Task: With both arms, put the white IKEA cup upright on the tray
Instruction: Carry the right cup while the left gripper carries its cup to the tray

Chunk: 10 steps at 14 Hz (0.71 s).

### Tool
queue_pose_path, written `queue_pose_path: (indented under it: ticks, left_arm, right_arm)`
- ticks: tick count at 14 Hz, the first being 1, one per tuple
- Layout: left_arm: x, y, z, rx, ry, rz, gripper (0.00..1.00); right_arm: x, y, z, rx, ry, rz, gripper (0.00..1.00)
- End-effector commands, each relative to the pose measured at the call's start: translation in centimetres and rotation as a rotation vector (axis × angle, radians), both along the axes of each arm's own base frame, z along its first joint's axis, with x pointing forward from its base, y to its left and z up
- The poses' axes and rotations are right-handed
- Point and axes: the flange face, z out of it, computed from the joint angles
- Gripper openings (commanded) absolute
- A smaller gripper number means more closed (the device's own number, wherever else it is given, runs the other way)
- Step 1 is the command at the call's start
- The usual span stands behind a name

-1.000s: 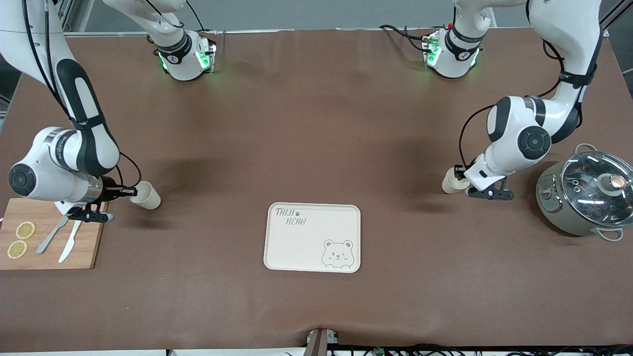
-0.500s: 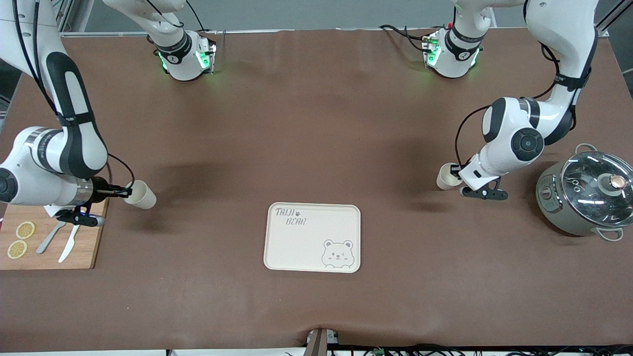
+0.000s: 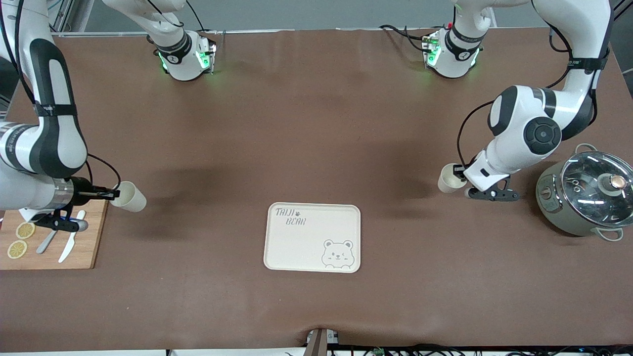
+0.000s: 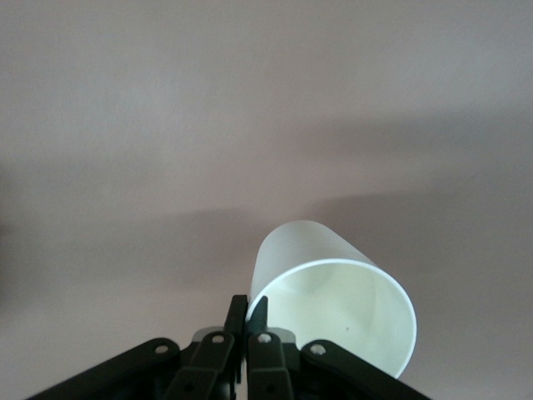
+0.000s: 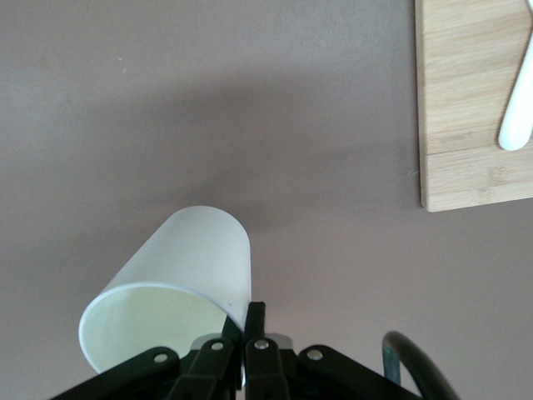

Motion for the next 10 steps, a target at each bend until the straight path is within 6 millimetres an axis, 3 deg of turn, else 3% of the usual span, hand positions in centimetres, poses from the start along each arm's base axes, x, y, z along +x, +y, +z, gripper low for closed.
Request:
queue_pose_path:
  ticks: [1, 3, 5, 8, 10]
  left_arm:
    - [3.5, -5.0, 0.1, -0.048, -0.006, 0.165, 0.0]
    - [5.2, -8.3, -0.1, -0.062, -0.01, 0.27, 0.0]
    - [4.7, -11.8, 0.4, -0.056, -0.005, 0.382, 0.0]
    - [8.2, -13.9, 1.0, -0.128, -0.008, 0.552, 0.0]
    - [8.9, -16.4, 0.8, -0.153, -0.001, 0.622, 0.0]
  right_arm:
    - [0.8, 1.5, 2.6, 0.0, 0.0, 0.021, 0.0]
    - [1.3, 2.5, 3.3, -0.001, -0.008, 0.031, 0.0]
    - [1.6, 4.1, 3.9, 0.006, -0.02, 0.042, 0.0]
    - [2.1, 8.9, 4.6, -0.027, -0.024, -0.005, 0.0]
    - [2.4, 12.7, 5.1, -0.043, -0.029, -0.033, 0.0]
